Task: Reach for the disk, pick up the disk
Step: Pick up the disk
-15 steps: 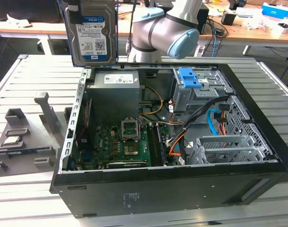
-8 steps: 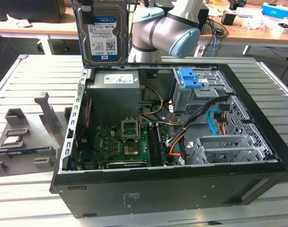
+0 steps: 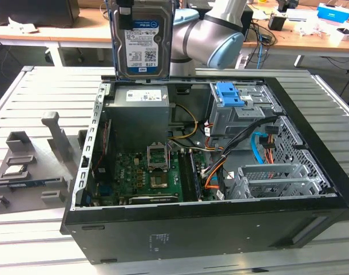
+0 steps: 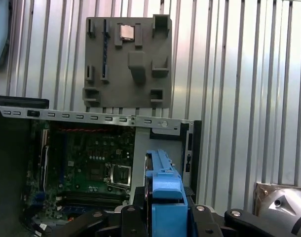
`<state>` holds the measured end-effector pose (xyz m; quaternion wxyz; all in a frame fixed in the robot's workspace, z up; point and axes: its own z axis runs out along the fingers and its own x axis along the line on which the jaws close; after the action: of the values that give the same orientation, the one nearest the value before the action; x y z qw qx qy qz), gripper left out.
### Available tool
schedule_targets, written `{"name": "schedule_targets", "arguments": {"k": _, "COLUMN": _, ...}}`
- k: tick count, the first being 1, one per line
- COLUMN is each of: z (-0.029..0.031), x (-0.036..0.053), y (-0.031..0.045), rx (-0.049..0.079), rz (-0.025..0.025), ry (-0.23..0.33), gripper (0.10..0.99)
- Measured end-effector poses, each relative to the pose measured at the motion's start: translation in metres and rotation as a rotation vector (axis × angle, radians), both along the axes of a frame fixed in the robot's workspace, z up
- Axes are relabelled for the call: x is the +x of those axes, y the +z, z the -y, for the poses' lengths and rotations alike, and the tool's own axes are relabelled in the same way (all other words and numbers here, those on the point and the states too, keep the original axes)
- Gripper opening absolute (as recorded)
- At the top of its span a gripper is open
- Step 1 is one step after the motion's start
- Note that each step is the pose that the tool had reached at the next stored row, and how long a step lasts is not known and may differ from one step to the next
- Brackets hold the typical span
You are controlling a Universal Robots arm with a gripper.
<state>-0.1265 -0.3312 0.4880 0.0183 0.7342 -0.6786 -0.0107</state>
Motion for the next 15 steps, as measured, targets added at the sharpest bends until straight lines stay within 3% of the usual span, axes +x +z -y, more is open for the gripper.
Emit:
{"name": "schedule_targets", "arguments": {"k": 4, "z": 0.0, "x": 0.0146, "y": 0.0, "rx": 0.0, "rz": -0.0003, "ry": 0.0, "gripper": 0.369}}
{"name": "schedule_targets", "arguments": {"k": 15, "z": 0.0, "x": 0.0654, "y": 0.0, "rx": 0.0, "rz": -0.0015, "ry": 0.0, "gripper": 0.369}}
